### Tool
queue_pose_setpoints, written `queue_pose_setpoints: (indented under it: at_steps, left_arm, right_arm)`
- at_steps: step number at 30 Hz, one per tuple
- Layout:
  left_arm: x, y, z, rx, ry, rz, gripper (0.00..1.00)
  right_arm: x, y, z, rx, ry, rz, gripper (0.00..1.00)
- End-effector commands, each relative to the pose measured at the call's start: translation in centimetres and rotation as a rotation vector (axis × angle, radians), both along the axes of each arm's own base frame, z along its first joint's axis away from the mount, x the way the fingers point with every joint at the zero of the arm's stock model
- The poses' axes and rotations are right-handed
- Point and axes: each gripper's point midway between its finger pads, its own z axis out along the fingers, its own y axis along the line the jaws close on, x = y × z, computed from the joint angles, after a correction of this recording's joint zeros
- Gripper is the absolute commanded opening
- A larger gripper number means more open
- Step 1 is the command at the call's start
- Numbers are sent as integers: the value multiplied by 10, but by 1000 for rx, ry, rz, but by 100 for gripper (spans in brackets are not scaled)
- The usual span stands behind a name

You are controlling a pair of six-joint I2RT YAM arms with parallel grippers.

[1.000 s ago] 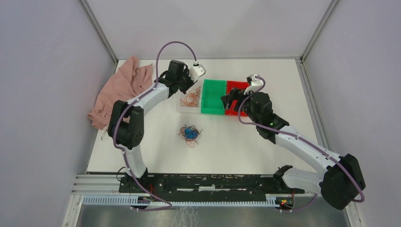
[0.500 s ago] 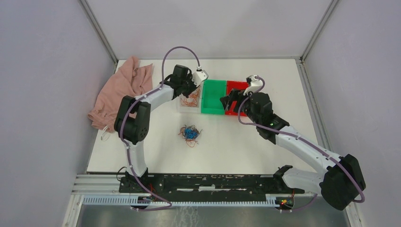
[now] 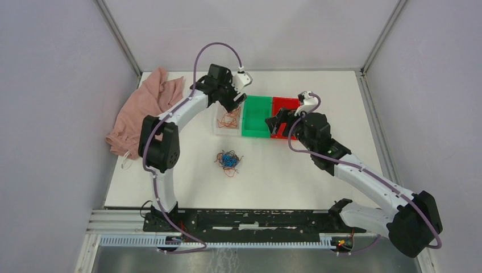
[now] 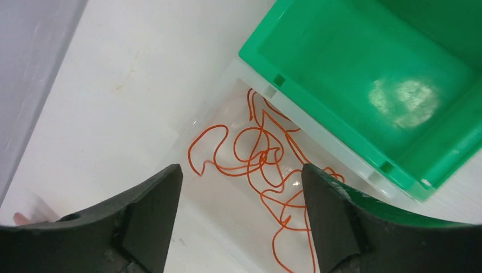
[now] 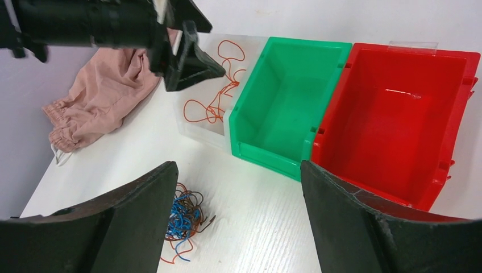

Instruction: Untangle the cables

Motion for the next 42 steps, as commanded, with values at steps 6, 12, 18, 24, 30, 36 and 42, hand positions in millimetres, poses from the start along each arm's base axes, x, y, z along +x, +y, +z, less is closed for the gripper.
queue_pose_setpoints:
  at_steps: [6, 12, 18, 24, 30, 36, 42]
  left_arm:
    - [-56, 15, 115, -38, -48, -72, 99]
    - [-124, 31, 143, -82, -29, -140, 99]
    - [-190, 47, 89, -89, 62, -198, 100]
    - [-213, 52, 37, -42, 99, -301, 87]
    - [-213, 47, 11, 33, 141, -480, 73]
    - [-214, 47, -12, 118, 150, -695, 68]
    - [-218, 43, -30, 90, 229, -694, 64]
  right_arm:
    - [-4, 6, 16, -21, -43, 68, 88]
    - [-16, 27, 0, -33, 4, 184, 89]
    - [-28, 45, -25, -54, 51, 248, 82]
    - [-37, 54, -23, -31, 23, 320, 74]
    - [-40, 52, -18, -40, -4, 333, 70]
    - [-42, 53, -2, -20, -34, 347, 67]
    - [-47, 50, 3, -22, -47, 352, 70]
